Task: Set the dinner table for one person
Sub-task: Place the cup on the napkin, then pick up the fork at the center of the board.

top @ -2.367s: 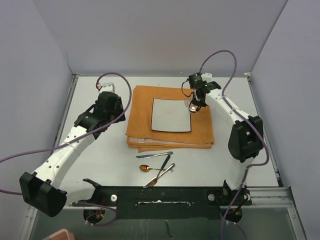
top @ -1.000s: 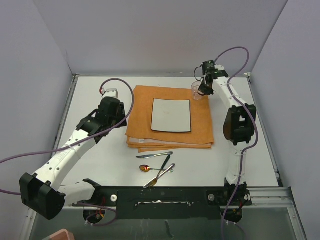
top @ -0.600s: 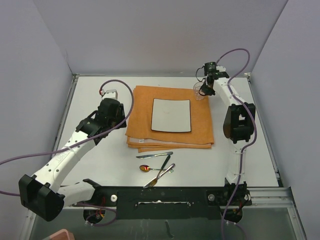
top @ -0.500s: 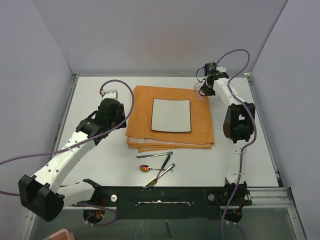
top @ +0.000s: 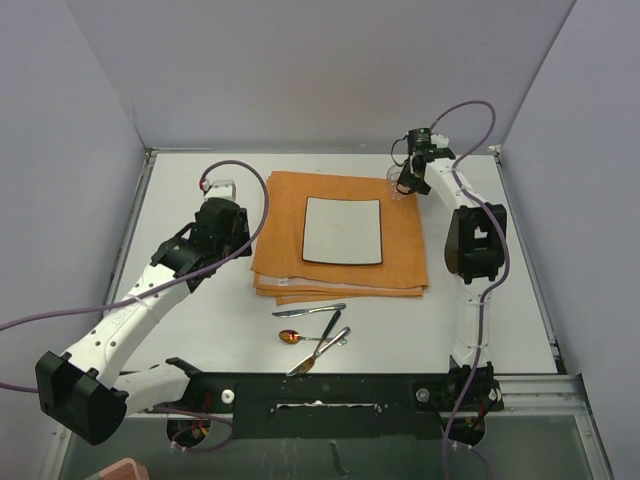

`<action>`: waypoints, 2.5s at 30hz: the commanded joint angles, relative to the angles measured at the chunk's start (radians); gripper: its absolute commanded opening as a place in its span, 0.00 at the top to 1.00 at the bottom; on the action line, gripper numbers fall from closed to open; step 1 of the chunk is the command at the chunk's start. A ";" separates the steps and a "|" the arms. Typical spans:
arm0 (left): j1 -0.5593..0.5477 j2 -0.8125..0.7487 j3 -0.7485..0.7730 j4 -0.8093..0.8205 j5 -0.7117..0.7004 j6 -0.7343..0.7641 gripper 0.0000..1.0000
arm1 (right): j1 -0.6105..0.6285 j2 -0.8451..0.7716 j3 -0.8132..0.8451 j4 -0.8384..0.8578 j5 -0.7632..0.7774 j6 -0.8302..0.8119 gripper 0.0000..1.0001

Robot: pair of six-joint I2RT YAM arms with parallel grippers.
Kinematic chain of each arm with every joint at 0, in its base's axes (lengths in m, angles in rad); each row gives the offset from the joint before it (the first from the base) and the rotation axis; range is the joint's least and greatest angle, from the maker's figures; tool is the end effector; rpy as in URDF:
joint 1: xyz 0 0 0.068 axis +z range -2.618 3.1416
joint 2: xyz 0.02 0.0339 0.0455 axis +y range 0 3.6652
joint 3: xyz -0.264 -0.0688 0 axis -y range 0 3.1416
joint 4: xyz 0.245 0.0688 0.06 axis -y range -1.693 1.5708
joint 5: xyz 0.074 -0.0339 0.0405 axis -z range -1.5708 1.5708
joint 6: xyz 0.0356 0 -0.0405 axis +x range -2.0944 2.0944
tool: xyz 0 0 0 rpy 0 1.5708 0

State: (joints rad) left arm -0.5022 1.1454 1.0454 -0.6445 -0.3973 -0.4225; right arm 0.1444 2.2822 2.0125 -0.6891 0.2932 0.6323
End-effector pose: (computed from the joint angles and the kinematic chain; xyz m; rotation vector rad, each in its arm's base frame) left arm 0.2165 -0.1032 0.3168 -0.1081 2.2433 -0.0344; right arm 0.5028 0.0627 0.2176 0.7081 2.3681 -0.0421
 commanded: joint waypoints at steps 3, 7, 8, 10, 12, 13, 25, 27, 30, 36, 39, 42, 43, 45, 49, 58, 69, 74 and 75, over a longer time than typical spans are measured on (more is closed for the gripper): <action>-0.005 -0.041 0.000 0.045 -0.022 0.008 0.48 | 0.019 -0.102 -0.018 0.068 0.070 -0.068 0.48; -0.006 -0.040 0.002 0.047 -0.021 0.008 0.48 | 0.027 -0.221 -0.062 0.158 0.098 -0.130 0.40; -0.006 -0.039 0.003 0.049 -0.021 0.008 0.48 | 0.025 -0.247 -0.062 0.179 0.096 -0.142 0.37; -0.008 -0.037 -0.001 0.054 -0.022 0.010 0.48 | 0.010 -0.279 -0.038 0.206 0.061 -0.162 0.32; -0.009 -0.037 -0.016 0.071 -0.006 0.016 0.48 | -0.013 -0.313 -0.011 0.232 0.025 -0.159 0.32; -0.011 -0.039 -0.025 0.081 0.010 0.025 0.48 | -0.021 -0.344 -0.018 0.261 -0.001 -0.158 0.32; -0.037 -0.017 -0.034 0.066 0.105 0.038 0.43 | 0.418 -0.887 -0.721 0.319 -0.371 -0.445 0.36; -0.038 -0.021 -0.017 0.055 0.071 0.023 0.39 | 0.525 -0.939 -0.780 0.211 -0.317 -0.508 0.37; -0.035 -0.026 0.007 0.016 0.000 -0.053 0.37 | 0.602 -1.040 -0.842 0.117 -0.329 -0.575 0.38; -0.033 -0.113 -0.007 -0.014 -0.173 -0.205 0.37 | 0.659 -1.173 -0.859 -0.085 -0.379 -0.669 0.44; -0.016 -0.131 0.015 -0.052 -0.245 -0.248 0.35 | 0.717 -1.210 -0.862 -0.185 -0.501 -0.699 0.44; -0.006 -0.120 0.040 -0.068 -0.262 -0.251 0.35 | 0.812 -1.183 -0.845 -0.295 -0.585 -0.718 0.39; -0.004 -0.119 0.047 -0.074 -0.267 -0.253 0.35 | 0.851 -1.163 -0.837 -0.331 -0.576 -0.731 0.37; 0.004 -0.123 0.059 -0.082 -0.279 -0.262 0.35 | 0.923 -1.111 -0.816 -0.397 -0.521 -0.764 0.34; 0.024 -0.141 0.070 -0.060 -0.269 -0.239 0.35 | 1.034 -0.995 -0.795 -0.420 -0.426 -0.833 0.33; 0.027 -0.166 0.058 -0.080 -0.267 -0.259 0.35 | 1.174 -0.792 -0.735 -0.304 -0.304 -0.936 0.33; 0.028 -0.200 0.070 -0.075 -0.311 -0.220 0.35 | 1.260 -0.864 -0.926 -0.004 -0.163 -1.055 0.29; 0.030 -0.200 0.070 -0.067 -0.312 -0.212 0.35 | 1.261 -0.965 -1.053 0.156 -0.211 -1.141 0.30; 0.030 -0.199 0.070 -0.065 -0.312 -0.210 0.35 | 1.257 -0.962 -1.060 0.148 -0.222 -1.146 0.30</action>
State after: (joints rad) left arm -0.4805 0.9676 1.0676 -0.7338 -0.6819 -0.6495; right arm 1.4044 1.3888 0.9733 -0.6918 0.0753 -0.4343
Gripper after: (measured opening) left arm 0.650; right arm 0.708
